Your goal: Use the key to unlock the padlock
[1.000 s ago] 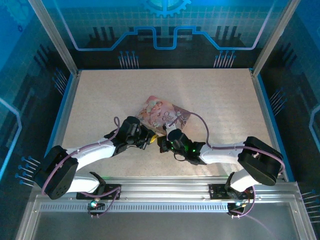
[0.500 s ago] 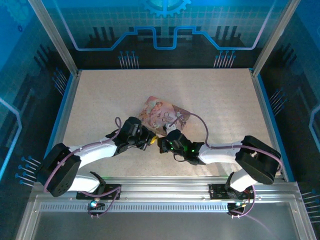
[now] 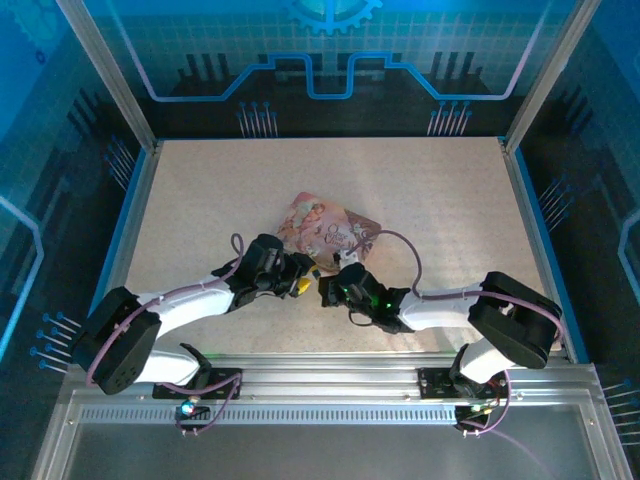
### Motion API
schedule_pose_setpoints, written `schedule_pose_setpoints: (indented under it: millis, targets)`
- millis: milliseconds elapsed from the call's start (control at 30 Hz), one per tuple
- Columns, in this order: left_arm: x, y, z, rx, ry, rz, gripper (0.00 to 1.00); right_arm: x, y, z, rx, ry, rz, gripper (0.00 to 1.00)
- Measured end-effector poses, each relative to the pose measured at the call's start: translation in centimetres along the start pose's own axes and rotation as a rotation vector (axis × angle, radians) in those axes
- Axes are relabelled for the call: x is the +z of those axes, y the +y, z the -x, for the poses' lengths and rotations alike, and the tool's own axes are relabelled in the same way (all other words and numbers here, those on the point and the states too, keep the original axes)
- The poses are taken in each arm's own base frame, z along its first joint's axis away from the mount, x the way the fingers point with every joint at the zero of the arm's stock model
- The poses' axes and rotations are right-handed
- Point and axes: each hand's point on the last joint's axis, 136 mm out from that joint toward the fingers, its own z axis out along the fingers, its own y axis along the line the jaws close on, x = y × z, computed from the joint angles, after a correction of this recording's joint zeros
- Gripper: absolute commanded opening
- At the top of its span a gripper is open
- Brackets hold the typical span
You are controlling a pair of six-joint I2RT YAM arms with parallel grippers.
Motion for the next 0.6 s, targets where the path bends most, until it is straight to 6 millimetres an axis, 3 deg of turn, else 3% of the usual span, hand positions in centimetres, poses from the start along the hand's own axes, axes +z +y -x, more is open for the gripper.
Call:
schedule_pose_setpoints:
  millis: [600]
  targets:
    - [-3.4, 0.7, 2.5, 0.194, -0.142, 0.068, 0.64, -0.7, -2.9, -1.6, 0.365, 0.009, 0.04, 0.0]
